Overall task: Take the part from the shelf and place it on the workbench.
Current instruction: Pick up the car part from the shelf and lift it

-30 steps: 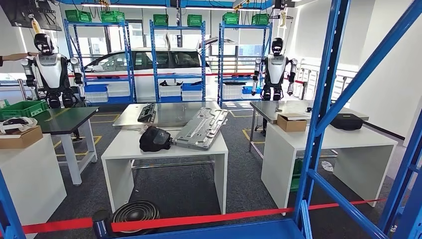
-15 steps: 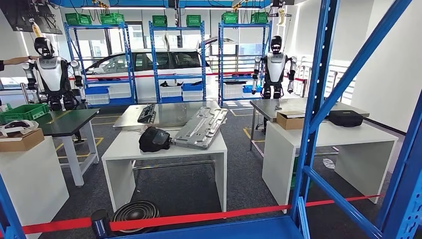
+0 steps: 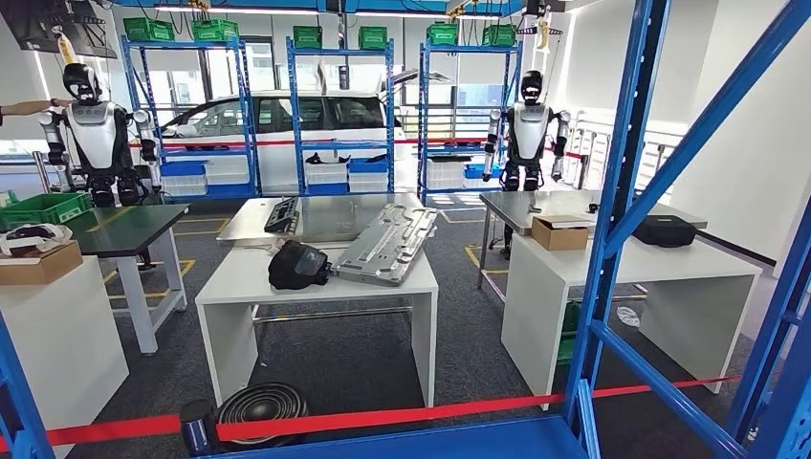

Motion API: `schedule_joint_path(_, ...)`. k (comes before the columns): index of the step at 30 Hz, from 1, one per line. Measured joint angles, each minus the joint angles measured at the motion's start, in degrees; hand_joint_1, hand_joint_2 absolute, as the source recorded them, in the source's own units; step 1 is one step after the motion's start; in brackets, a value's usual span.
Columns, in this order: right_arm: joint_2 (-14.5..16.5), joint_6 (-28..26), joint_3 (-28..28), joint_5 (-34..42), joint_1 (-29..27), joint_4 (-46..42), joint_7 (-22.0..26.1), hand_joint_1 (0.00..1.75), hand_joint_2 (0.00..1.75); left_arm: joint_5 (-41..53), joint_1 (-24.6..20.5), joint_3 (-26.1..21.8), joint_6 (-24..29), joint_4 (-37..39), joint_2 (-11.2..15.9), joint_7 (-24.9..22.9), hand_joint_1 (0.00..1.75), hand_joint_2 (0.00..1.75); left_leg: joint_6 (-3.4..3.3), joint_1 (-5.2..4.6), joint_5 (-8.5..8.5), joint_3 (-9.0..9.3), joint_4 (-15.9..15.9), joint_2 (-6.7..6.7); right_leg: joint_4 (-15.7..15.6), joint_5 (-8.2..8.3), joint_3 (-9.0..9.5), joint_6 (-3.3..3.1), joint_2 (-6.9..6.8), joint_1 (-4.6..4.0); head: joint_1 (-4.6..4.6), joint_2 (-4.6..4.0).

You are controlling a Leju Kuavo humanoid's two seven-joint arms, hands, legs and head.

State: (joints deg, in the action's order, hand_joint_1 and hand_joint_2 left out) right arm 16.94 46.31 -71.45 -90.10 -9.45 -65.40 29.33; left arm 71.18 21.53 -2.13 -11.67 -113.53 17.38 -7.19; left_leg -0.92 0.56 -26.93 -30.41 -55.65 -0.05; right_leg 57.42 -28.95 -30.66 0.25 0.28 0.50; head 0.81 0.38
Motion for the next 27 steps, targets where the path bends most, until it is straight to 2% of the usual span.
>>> schedule_joint_path(1,0.0,0.0,0.0,0.0,0.0,0.0,0.0,0.0,0.0,0.5,-0.1,-0.3,-0.2,-0.2,-0.3,0.0,0.0,1.75,-0.38,0.1,0.23,0.09,0.2,0.03,2.6,-1.36,-1.24,-0.07,-0.02,0.05,-0.04,0.01)
schedule_joint_path(3,0.0,-0.1,0.1,0.0,0.0,0.0,0.0,0.0,0.0,1.7,-0.2,-0.9,-0.9,-0.4,-0.9,0.0,0.0,1.75,-0.71,-0.02,0.39,-0.13,0.2,0.08,10.6,-4.8,-5.05,-0.35,-0.04,0.16,-0.13,0.01)
schedule_joint_path(4,0.0,-0.2,0.3,0.0,-0.1,0.0,0.1,0.0,0.0,2.4,-0.3,-1.2,-1.3,-0.4,-1.3,0.1,0.0,1.75,-0.74,-0.09,0.41,-0.22,0.2,0.09,14.2,-5.98,-6.77,-0.3,-0.04,0.18,-0.13,0.02)
schedule_joint_path(5,0.0,-0.3,0.4,0.0,-0.1,0.1,0.1,0.0,0.0,3.0,-0.3,-1.5,-1.7,-0.4,-1.8,0.3,0.0,1.75,-0.75,-0.14,0.42,-0.25,0.2,0.09,15.9,-6.29,-7.58,-0.1,-0.04,0.19,-0.14,0.01)
schedule_joint_path(6,-0.1,-0.5,0.5,0.0,-0.1,0.2,0.2,0.0,0.0,3.5,-0.3,-1.9,-1.9,-0.4,-2.2,0.6,0.0,1.75,-0.75,-0.17,0.42,-0.23,0.2,0.07,15.3,-5.67,-7.25,0.23,-0.04,0.19,-0.14,0.01)
schedule_joint_path(7,-0.2,-0.6,0.6,0.0,-0.1,0.3,0.3,0.0,0.0,4.1,-0.4,-2.2,-2.1,-0.4,-2.6,0.9,0.0,1.75,-0.73,-0.18,0.41,-0.18,0.1,0.04,12.3,-4.27,-5.75,0.58,-0.06,0.19,-0.15,0.01)
schedule_joint_path(8,-0.3,-0.6,0.7,0.0,-0.1,0.3,0.3,0.0,0.0,4.6,-0.6,-2.5,-2.1,-0.4,-2.9,1.3,0.0,1.75,-0.67,-0.19,0.38,-0.14,0.0,0.0,7.9,-2.57,-3.52,0.81,-0.09,0.18,-0.15,0.01)
schedule_joint_path(10,-0.5,-0.7,1.0,0.0,-0.1,0.5,0.5,0.0,0.0,5.3,-1.1,-3.0,-2.1,-0.2,-3.4,2.0,0.0,1.75,-0.31,-0.47,0.2,-0.24,-0.4,-0.07,0.6,-0.15,-0.04,0.57,-0.18,0.03,-0.14,0.01)
schedule_joint_path(11,-0.6,-0.7,1.2,0.0,-0.1,0.5,0.5,0.0,0.0,5.5,-1.4,-3.1,-2.1,-0.1,-3.6,2.1,0.0,1.75,-0.04,-0.58,0.11,-0.3,-0.5,-0.09,-1.0,0.29,0.63,0.2,-0.2,-0.07,-0.13,0.0)
schedule_joint_path(14,-0.7,-0.7,1.4,0.0,-0.1,0.7,0.6,0.0,0.0,5.7,-1.7,-3.5,-2.1,0.1,-4.1,2.3,0.0,1.75,0.86,-0.48,-0.15,-0.47,-0.8,-0.08,-1.5,0.76,0.73,-0.93,-0.17,-0.02,-0.12,0.01)
schedule_joint_path(15,-0.7,-0.7,1.5,0.0,-0.1,0.7,0.6,0.0,0.0,5.7,-1.7,-3.7,-2.1,0.1,-4.2,2.3,0.0,1.75,1.15,-0.39,-0.89,-0.86,-1.7,-0.06,-1.6,0.95,0.84,-1.26,-0.17,0.13,-0.07,0.01)
schedule_joint_path(17,-0.7,-0.7,1.5,0.0,-0.1,0.8,0.6,0.0,0.0,5.7,-1.9,-3.9,-2.1,0.1,-4.3,2.4,0.0,1.75,1.76,-0.15,-4.11,-3.16,-6.9,-0.03,-1.7,1.18,0.98,-1.64,-0.18,0.35,0.04,0.0)
schedule_joint_path(19,-0.7,-0.7,1.5,0.0,-0.1,0.9,0.7,0.0,0.0,5.7,-2.0,-3.9,-2.1,0.4,-4.5,2.4,0.0,1.75,2.19,0.06,-7.62,-6.58,-14.7,-0.02,-1.6,1.2,0.87,-1.7,-0.2,0.31,0.1,0.0)
schedule_joint_path(20,-0.8,-0.7,1.5,0.0,-0.1,1.0,0.7,0.0,0.0,5.7,-2.0,-3.9,-2.1,0.5,-4.6,2.4,0.0,1.75,2.29,0.1,-8.17,-7.65,-17.0,-0.01,-1.6,1.19,0.86,-1.69,-0.19,0.29,0.1,0.0)
schedule_joint_path(21,-0.8,-0.7,1.5,0.0,-0.1,1.0,0.7,0.0,0.0,5.7,-2.1,-3.9,-2.1,0.6,-4.6,2.4,0.0,1.75,2.31,0.12,-7.57,-7.73,-17.2,-0.01,-1.6,1.18,0.9,-1.68,-0.18,0.29,0.1,0.01)
schedule_joint_path(22,-0.8,-0.7,1.5,0.0,-0.1,1.1,0.7,0.0,0.0,5.7,-2.1,-3.9,-2.1,0.7,-4.7,2.4,0.0,1.75,2.23,0.13,-5.95,-6.7,-15.0,-0.01,-1.6,1.16,1.01,-1.66,-0.14,0.28,0.1,0.01)
schedule_joint_path(24,-0.8,-0.8,1.6,0.0,-0.1,1.2,0.7,0.0,0.0,5.7,-2.3,-4.0,-2.1,0.7,-4.7,2.4,0.0,1.75,1.76,0.02,-2.02,-2.79,-6.8,-0.06,-1.5,1.11,1.16,-1.57,-0.05,0.17,0.09,0.01)
schedule_joint_path(25,-0.8,-0.8,1.6,0.0,-0.1,1.2,0.7,0.0,0.0,5.8,-2.6,-4.0,-2.1,0.8,-4.7,2.6,0.0,1.75,1.5,-0.11,-0.87,-1.28,-3.4,-0.07,-1.5,1.09,1.09,-1.47,-0.02,0.04,0.09,0.01)
schedule_joint_path(26,-0.8,-0.9,1.7,0.0,-0.1,1.3,0.7,0.0,0.0,5.9,-2.8,-3.9,-2.1,0.9,-4.8,2.7,0.0,1.75,1.25,-0.26,-0.37,-0.45,-1.4,-0.09,-1.5,1.09,0.92,-1.29,-0.01,-0.07,0.06,0.01)
schedule_joint_path(27,-0.8,-1.0,1.8,0.0,-0.1,1.4,0.7,0.0,0.0,6.0,-3.2,-3.8,-2.1,1.1,-4.8,2.9,0.0,1.75,1.04,-0.42,-0.51,-0.34,-0.8,-0.1,-1.5,1.14,0.75,-1.02,-0.02,-0.15,0.04,0.02)
